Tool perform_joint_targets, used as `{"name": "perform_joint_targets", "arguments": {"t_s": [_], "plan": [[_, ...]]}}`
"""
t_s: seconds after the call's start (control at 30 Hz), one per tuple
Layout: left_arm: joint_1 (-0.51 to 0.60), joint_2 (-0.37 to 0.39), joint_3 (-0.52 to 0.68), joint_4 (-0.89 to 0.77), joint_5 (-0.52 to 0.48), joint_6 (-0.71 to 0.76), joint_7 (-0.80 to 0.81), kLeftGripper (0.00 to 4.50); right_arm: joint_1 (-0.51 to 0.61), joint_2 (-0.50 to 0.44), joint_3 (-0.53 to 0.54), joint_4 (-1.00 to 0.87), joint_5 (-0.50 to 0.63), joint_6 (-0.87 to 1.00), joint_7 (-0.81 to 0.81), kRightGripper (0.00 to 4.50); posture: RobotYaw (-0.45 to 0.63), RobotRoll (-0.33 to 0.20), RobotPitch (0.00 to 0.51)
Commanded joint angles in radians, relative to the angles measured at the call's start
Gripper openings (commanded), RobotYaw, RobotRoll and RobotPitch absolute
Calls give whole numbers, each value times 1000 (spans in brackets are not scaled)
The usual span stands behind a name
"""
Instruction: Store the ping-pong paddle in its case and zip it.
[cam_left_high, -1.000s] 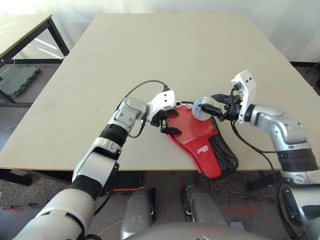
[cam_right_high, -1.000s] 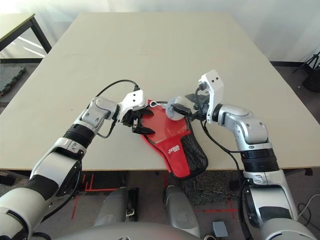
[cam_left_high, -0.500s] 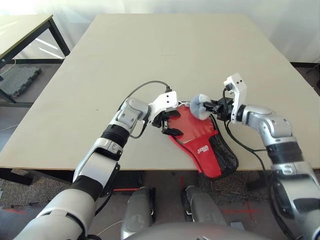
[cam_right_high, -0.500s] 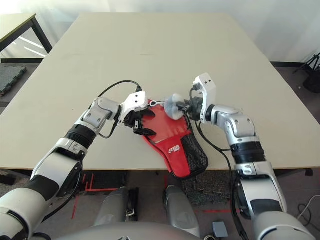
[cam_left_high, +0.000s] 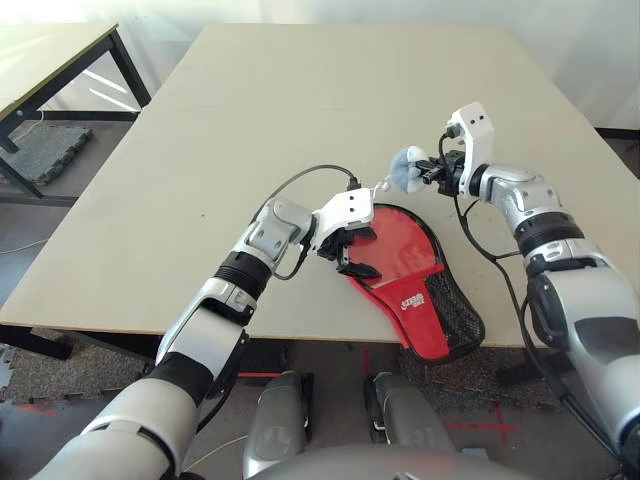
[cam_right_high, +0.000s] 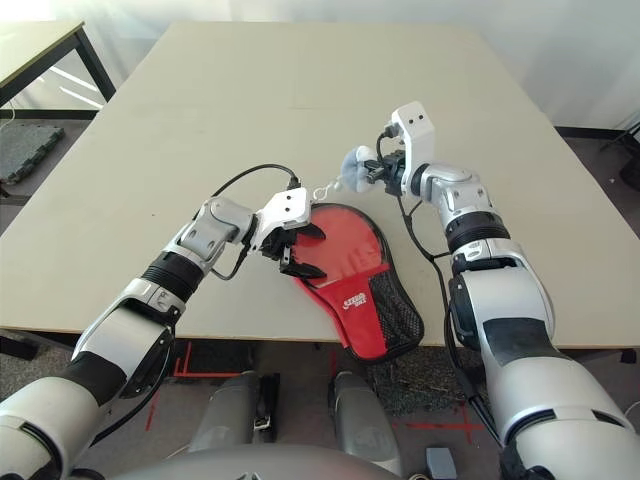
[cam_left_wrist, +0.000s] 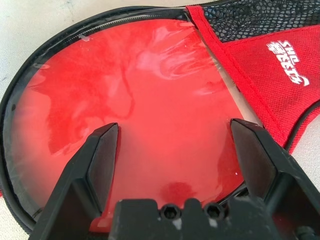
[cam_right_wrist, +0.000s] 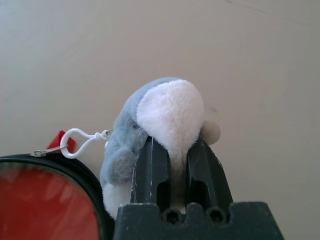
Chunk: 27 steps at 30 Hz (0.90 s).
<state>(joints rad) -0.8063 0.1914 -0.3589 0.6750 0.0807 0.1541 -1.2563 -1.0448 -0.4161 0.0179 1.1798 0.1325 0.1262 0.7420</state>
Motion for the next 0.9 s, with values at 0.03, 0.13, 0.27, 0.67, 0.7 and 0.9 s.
{"name": "perform_joint_targets", "arguments": {"t_s": [0.03, 0.13, 0.27, 0.67, 0.7, 0.9], "plan": [[42, 1, -31, 9, 13, 31, 7, 4500, -17, -41, -36, 40, -20, -33, -31, 69, -10, 0, 87], [48, 2, -34, 1, 11, 36, 8, 4500, 0, -72, -45, 51, -27, -37, -30, 69, -15, 0, 89], [50, 3, -37, -5, 10, 42, 6, 4500, 26, -120, -66, 52, -31, -39, -28, 69, -27, 0, 91], [32, -1, -43, 26, 15, 25, -1, 4500, 171, -246, -117, -20, -15, -13, 20, 69, -73, 0, 98], [29, -2, -43, 31, 16, 22, -1, 4500, 194, -257, -118, -41, -13, -2, 40, 69, -77, 0, 100], [13, -7, -44, 62, 17, 2, -3, 4500, 416, -325, -122, -328, 38, 157, 208, 69, -91, 0, 105]]}}
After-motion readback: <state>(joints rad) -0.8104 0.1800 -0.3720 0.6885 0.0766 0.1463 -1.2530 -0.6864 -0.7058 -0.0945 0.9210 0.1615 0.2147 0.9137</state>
